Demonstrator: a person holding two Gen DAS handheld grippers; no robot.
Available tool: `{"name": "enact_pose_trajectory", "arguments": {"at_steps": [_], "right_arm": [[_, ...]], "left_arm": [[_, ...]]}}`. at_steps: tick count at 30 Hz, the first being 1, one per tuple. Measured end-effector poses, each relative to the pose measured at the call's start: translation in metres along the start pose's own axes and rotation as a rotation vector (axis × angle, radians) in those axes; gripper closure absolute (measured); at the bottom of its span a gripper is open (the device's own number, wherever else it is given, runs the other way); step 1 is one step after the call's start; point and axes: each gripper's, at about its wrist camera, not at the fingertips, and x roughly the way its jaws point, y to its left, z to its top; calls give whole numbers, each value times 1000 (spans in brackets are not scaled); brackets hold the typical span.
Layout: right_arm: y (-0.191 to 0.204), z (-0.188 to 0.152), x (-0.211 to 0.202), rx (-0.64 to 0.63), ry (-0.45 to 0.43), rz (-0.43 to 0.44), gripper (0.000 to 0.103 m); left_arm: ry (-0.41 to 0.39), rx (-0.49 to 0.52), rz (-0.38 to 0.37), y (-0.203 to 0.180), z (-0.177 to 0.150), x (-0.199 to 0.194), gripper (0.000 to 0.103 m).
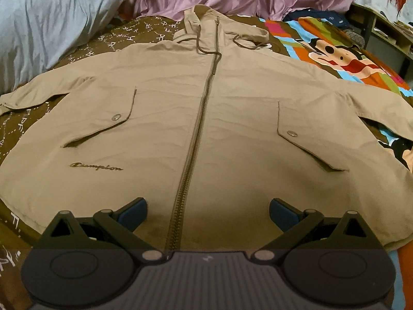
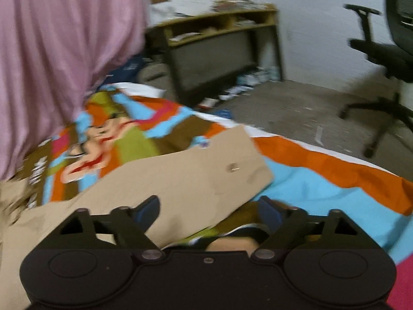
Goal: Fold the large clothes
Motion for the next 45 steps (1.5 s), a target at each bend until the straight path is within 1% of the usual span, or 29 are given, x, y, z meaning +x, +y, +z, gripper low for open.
{"name": "enact_pose_trajectory", "arguments": {"at_steps": [3,4,5,6,7,9,10,11,12,14,15,17,18,21,23,26,29,32,33,34,37,39,41,43,45], "right_arm": [[-8,3,21,40,21,-66,36],[-10,4,26,56,26,-86,43],[-13,5,32,72,31,-100,47],[-14,5,37,83,34,-115,49],[-16,6,42,100,30,-125,53],[-18,8,46,109,7,-133,54],[-18,9,48,107,4,-144,61],[-17,11,49,104,-1,-158,76],[-17,12,49,101,-6,-171,81],[-14,15,43,84,-22,-154,88],[-10,17,39,67,-37,-147,90],[3,24,22,13,-80,-127,96],[11,29,14,-18,-104,-117,97],[49,49,-16,-133,-191,-64,99],[83,64,-42,-194,-255,8,99],[145,79,-80,-280,-344,157,99],[217,76,-112,-364,-395,336,99],[290,52,-136,-441,-422,514,100],[314,40,-142,-465,-417,573,100],[341,24,-147,-493,-407,636,100],[402,-25,-152,-574,-377,766,101],[439,-68,-149,-635,-338,828,101],[466,-110,-141,-681,-268,867,101],[487,-155,-131,-750,-205,880,101],[497,-195,-117,-821,-134,878,101]], "left_arm": [[-4,-4,-3,0,0,-2,0],[-6,-7,-5,0,1,-2,0],[-7,-12,-9,1,2,-3,1],[-11,-21,-14,3,4,-4,1],[-16,-31,-18,5,5,-6,1],[-24,-59,-22,11,10,-11,1],[-24,-70,-18,14,14,-13,1],[-27,-81,-18,17,17,-15,1],[-35,-92,-22,21,20,-19,1],[-55,-106,-24,29,26,-26,1],[-63,-110,-21,32,30,-30,1],[-81,-113,-13,40,37,-36,1],[-89,-110,-5,44,41,-40,1],[-121,-105,4,55,50,-51,1],[-150,-110,1,66,57,-59,1],[-184,-130,5,83,65,-70,1],[-214,-156,19,104,69,-78,1],[-229,-182,51,127,70,-82,1],[-230,-192,65,135,70,-83,1],[-232,-200,76,143,70,-83,1],[-229,-223,127,166,68,-81,1],[-224,-237,160,181,67,-79,1],[-220,-248,184,192,67,-75,1],[-213,-257,199,199,67,-69,1],[-217,-260,196,202,68,-63,1]]}}
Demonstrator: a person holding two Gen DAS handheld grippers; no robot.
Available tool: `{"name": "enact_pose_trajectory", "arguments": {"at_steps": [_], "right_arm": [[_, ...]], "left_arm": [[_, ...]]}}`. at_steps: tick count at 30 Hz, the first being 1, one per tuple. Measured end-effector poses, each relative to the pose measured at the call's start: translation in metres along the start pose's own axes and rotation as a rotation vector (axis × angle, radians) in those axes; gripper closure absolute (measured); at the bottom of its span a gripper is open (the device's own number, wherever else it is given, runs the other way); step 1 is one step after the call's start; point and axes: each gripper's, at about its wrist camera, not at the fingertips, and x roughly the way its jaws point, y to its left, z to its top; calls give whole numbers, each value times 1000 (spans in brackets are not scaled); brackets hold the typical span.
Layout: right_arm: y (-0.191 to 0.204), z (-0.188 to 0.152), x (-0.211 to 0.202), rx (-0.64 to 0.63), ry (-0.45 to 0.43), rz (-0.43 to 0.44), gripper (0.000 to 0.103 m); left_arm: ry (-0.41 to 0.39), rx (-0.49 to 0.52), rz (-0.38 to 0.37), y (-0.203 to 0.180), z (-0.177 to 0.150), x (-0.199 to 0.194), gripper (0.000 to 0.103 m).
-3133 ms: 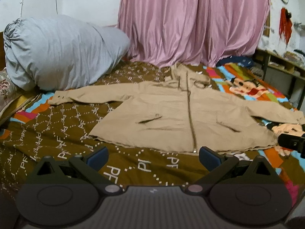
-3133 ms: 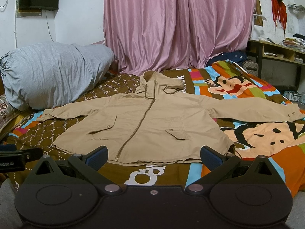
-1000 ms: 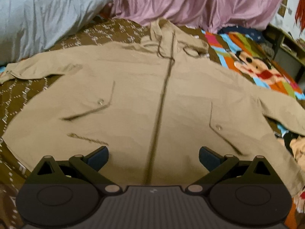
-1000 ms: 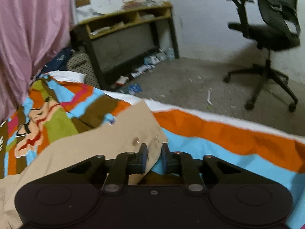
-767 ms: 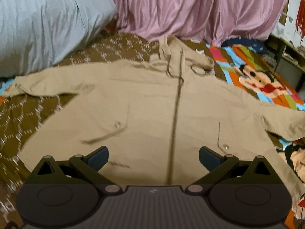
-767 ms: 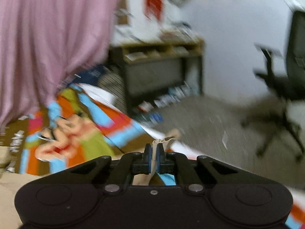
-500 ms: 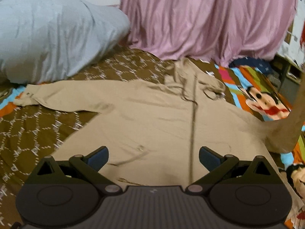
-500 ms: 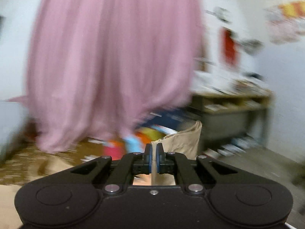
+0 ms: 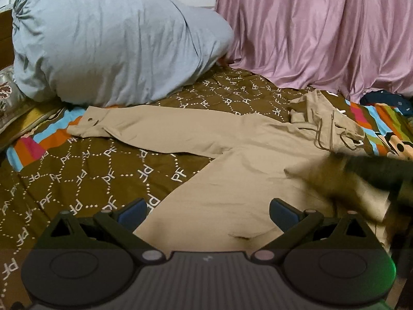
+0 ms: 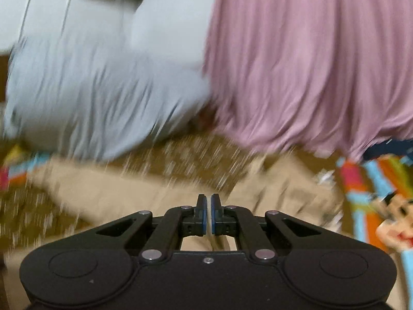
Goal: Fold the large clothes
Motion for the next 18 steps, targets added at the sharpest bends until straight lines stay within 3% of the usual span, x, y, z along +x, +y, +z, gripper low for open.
{"name": "enact_pose_trajectory", "arguments": {"at_steps": [3,6,8,10,12,16,18], "right_arm": [[24,-41,21,-21,132,52,88],[19,-69,-4,21,160,114,65],[-5,-80,-35,75,149,103,37],[-46,-85,-65,144,142,34,29],[-77,-97,-86,153,169,-69,27],[-131,-133,-115,77,303,-306,26],[-148,-153,-116,24,344,-375,28]], "left_arm": [[-5,5,-24,-7,1,12,1],[-12,25,-75,-25,1,29,1],[-9,45,-115,-43,-1,45,1],[2,64,-152,-63,-5,59,1],[13,90,-189,-85,-9,77,1],[41,161,-188,-124,-23,108,1],[77,171,-192,-136,-30,118,1]]}}
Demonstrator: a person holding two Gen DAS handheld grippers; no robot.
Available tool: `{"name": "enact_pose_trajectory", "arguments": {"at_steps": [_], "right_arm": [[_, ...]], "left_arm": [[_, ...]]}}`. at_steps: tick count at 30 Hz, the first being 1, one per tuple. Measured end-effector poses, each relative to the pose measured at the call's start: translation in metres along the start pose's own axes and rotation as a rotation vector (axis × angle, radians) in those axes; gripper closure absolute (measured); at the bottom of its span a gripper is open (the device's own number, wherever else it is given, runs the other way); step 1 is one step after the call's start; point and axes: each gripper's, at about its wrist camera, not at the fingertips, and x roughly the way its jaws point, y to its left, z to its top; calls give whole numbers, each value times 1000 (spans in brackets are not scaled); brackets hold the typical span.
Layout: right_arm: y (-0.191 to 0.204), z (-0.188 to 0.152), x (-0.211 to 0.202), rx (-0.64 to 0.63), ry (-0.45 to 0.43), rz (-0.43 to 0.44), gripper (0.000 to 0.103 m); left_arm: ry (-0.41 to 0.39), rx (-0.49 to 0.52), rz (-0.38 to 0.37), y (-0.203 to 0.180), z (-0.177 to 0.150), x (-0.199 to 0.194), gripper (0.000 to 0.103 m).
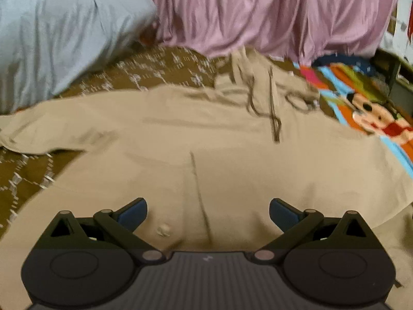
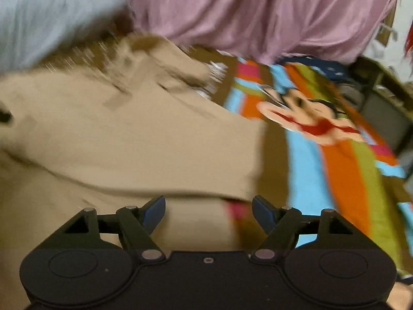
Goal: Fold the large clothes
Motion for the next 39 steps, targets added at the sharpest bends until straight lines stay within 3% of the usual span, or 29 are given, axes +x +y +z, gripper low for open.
{"name": "enact_pose_trajectory", "arguments": {"at_steps": [3,6,7,8,9,11,13,17,18,20,23,27,31,35,39], "right_arm": [[-3,-16,26,-104,8,-87,38],[-5,-16,44,-122,-37,-60,48],[-3,-14,48,-124,-53,-60,62],[-2,-13,50,-114,-71,-63,90],[-3,-8,49,-97,-87,-83,102],[-17,-2,38,-5,-135,-116,102],[-35,-4,35,113,-115,-127,102],[-37,-12,49,123,-26,-87,100],[-38,-10,46,122,-23,-98,97],[-44,-8,35,156,-12,-113,81],[-54,-12,9,244,11,-131,71],[-57,-2,-11,277,-63,-178,64],[-50,15,18,242,-63,-148,60],[-45,4,57,228,72,-134,64],[-44,11,34,232,24,-138,63]], "left_arm": [[16,1,9,-4,-6,7,1],[42,16,42,-5,-8,14,1],[54,19,47,-5,-9,14,1],[56,21,43,-6,-9,14,1],[56,28,39,-8,-10,15,1],[73,56,55,-14,-11,20,0],[51,94,90,-21,-16,23,0],[51,90,78,-18,-16,23,0],[61,81,69,-15,-14,22,1],[73,47,44,-9,-11,17,1],[77,16,36,-3,-12,16,1],[66,43,50,-8,-19,17,1],[91,37,25,-3,-15,9,1],[48,29,48,24,-4,-28,1],[15,-20,108,85,8,-68,1]]}}
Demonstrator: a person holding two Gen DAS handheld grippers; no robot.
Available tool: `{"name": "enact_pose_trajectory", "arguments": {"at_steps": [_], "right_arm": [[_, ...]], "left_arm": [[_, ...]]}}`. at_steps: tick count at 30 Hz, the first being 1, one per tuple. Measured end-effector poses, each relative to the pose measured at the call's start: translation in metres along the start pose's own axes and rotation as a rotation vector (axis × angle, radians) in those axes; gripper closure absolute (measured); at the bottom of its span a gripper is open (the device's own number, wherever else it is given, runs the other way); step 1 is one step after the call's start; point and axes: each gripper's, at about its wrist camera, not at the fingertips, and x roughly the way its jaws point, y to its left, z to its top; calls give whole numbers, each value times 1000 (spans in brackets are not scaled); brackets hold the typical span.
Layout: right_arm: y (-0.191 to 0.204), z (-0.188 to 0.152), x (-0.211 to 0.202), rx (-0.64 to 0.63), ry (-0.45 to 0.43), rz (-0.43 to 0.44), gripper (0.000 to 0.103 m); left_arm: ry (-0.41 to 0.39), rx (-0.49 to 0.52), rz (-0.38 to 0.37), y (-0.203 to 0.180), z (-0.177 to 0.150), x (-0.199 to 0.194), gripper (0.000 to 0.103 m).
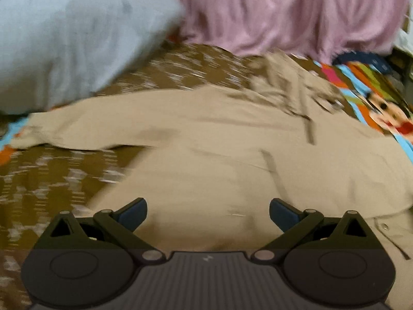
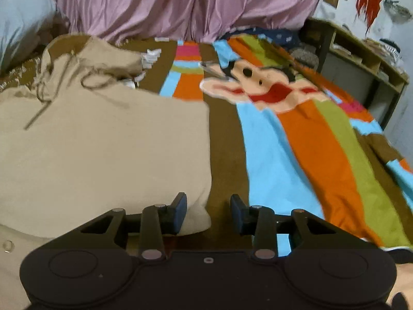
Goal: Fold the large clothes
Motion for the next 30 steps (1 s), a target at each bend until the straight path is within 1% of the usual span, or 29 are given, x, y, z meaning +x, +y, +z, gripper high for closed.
{"name": "enact_pose_trajectory", "arguments": {"at_steps": [1,3,5,6,7,9,10,11,13,14,17,19,21,22,23,25,26,27,28,29,30], "right_arm": [[1,3,-11,7,-16,12,60],[8,6,-34,13,-43,54,50],[24,5,-58,21,-63,121,28],[33,2,-70,23,-70,160,24],[45,-1,-81,24,-75,206,19],[69,-11,-101,48,-86,280,15],[80,-15,-110,66,-102,310,12],[92,-20,-119,77,-122,337,6],[120,-27,-134,77,-154,363,1],[133,-30,-139,64,-166,360,1],[173,-37,-148,7,-179,330,1],[191,-42,-146,-22,-175,314,1],[205,-48,-140,-80,-157,273,1],[212,-51,-138,-113,-151,246,1],[217,-54,-137,-138,-147,227,1],[222,-59,-133,-161,-139,215,1],[224,-59,-132,-168,-134,207,1],[225,-59,-131,-173,-128,202,1],[225,-60,-128,-177,-123,202,1],[226,-61,-127,-180,-118,202,1],[227,-62,-126,-184,-113,200,1]], "left_arm": [[-7,-15,23,18,2,-6,1],[-21,-60,91,65,7,-15,1],[-36,-125,161,119,9,-21,1],[-51,-183,164,151,9,-24,1],[-68,-244,141,177,9,-27,1],[-128,-406,60,238,11,-29,1],[-159,-458,43,259,13,-28,1],[-188,-502,44,283,15,-24,1],[-216,-558,73,321,23,-7,1],[-219,-575,85,336,27,4,1],[-192,-633,126,374,41,45,1],[-172,-684,121,394,44,71,3],[-148,-727,115,408,46,96,9],[-135,-746,113,412,44,104,16],[-121,-775,107,417,44,114,25],[-98,-839,112,423,43,130,34],[-106,-863,112,426,44,134,39],[-126,-876,107,428,44,136,43],[-137,-886,104,430,45,137,54],[-136,-899,103,432,47,139,74],[-131,-906,101,433,49,140,81]]}}
